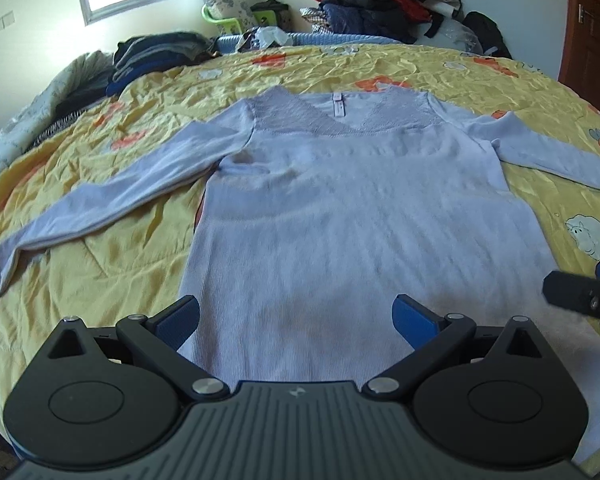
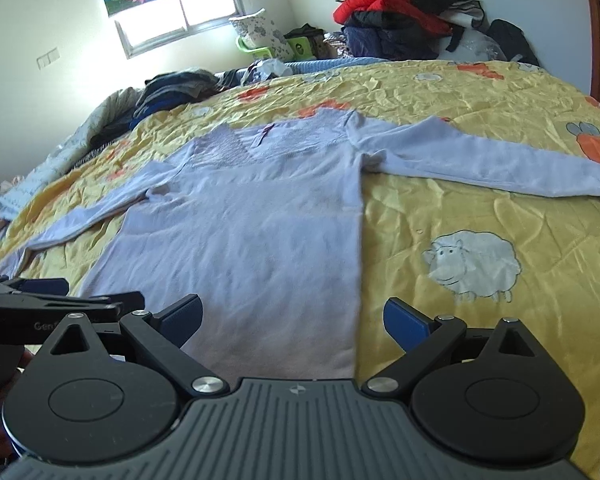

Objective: Fold small clothes
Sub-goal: 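Grasp the lace cuff of a sweater sleeve with the right gripper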

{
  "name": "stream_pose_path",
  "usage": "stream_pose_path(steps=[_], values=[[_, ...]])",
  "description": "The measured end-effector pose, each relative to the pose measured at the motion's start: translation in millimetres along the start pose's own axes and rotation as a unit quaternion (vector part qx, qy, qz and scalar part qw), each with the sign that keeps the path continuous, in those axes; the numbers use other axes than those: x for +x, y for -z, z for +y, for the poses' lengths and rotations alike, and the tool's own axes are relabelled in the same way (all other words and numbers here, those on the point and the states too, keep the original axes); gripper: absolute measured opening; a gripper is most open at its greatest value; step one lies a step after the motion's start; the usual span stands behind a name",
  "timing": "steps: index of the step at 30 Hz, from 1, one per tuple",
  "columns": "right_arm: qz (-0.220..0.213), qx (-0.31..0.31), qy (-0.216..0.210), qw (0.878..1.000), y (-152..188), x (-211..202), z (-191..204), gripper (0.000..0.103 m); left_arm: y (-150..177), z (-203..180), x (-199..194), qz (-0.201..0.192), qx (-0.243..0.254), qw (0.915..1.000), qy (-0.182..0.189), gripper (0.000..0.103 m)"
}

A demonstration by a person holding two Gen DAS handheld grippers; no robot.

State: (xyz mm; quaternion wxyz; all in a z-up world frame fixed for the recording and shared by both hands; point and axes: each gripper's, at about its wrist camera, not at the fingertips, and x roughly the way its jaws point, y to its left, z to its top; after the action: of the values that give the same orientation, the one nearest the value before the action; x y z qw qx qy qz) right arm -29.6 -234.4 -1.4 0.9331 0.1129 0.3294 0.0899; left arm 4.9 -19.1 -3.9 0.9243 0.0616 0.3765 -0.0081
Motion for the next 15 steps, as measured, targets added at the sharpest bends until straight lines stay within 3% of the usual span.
stream_pose_path(steps=[8, 15], values=[[-0.064, 0.109, 0.06, 0.99, -22.1, -6.8, -84.9, 0.099, -17.0, -9.9, 1.9, -0.008, -0.001, 0.9993, 0.037, 0.103], [-0.13, 0.234, 0.119, 0.956, -23.7, -17.9, -179.0, 0.098, -18.4, -19.2, 4.7, -0.003, 0.01, 0.9992, 0.04, 0.103]])
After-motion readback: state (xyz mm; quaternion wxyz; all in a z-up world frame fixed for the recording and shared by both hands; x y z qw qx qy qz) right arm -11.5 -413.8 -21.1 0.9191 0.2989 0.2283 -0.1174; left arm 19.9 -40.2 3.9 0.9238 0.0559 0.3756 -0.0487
